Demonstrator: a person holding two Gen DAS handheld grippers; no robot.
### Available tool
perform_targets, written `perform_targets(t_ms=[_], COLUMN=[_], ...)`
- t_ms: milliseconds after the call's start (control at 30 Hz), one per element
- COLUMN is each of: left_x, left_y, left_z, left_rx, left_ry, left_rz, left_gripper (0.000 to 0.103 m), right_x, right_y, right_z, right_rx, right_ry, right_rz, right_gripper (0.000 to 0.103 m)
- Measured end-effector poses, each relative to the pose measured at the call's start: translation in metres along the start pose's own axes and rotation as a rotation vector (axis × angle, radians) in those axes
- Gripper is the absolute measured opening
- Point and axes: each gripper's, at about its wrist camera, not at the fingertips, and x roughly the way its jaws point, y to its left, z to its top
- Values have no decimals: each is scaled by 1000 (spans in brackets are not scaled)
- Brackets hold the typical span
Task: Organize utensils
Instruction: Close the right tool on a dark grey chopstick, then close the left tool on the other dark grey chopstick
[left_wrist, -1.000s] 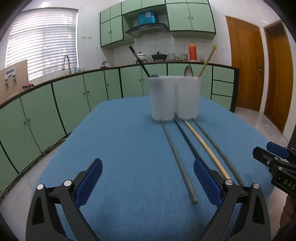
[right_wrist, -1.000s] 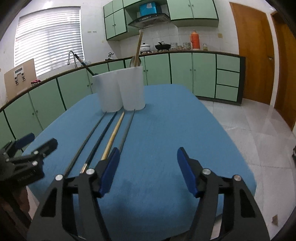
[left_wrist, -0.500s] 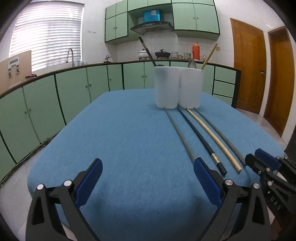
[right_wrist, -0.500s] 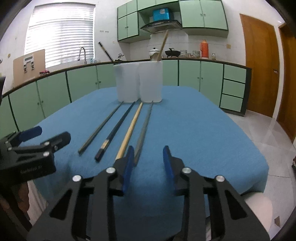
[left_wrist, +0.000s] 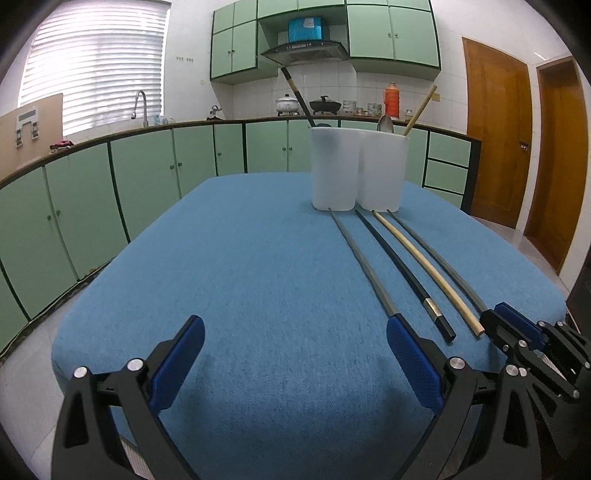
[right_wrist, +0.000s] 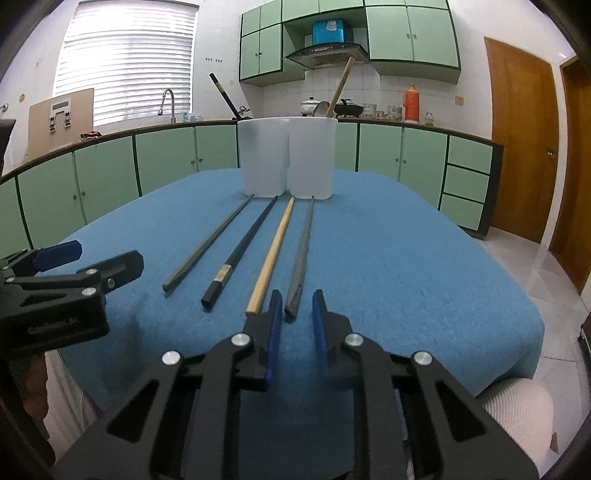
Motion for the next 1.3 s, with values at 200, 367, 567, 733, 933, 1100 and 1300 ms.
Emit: perform_targets(t_ms=[200,367,567,733,933,1100,1300], left_x=[0,-1,2,6,9,11,10], left_y=[1,-2,-9,-22,-36,-41,-50], left_z=[1,2,2,-1,-3,-3,-4], left_rx=[-7,-7,-5,9,31,32,38], left_ry=[3,3,23,56,57,50,46], left_rz=[-6,-15,-49,-96,-101,-102,-121], left_gripper=[97,97,89,82,63,45,23], right_x=[2,1,-5,-9,-13,-13,-12], right_y=[4,-1,-7,-15,-23,-28,-30], right_z=[-3,-2,-1,-1,-4,-4,-4], right_rx=[-13,0,19,39,54,66,76], right_ry=[-18,-27,-33,-32,-29,-27,-24], right_rz=[-12,-24,-33,-32,-23,-14,-3], right_gripper=[7,5,5,5,5,5,5])
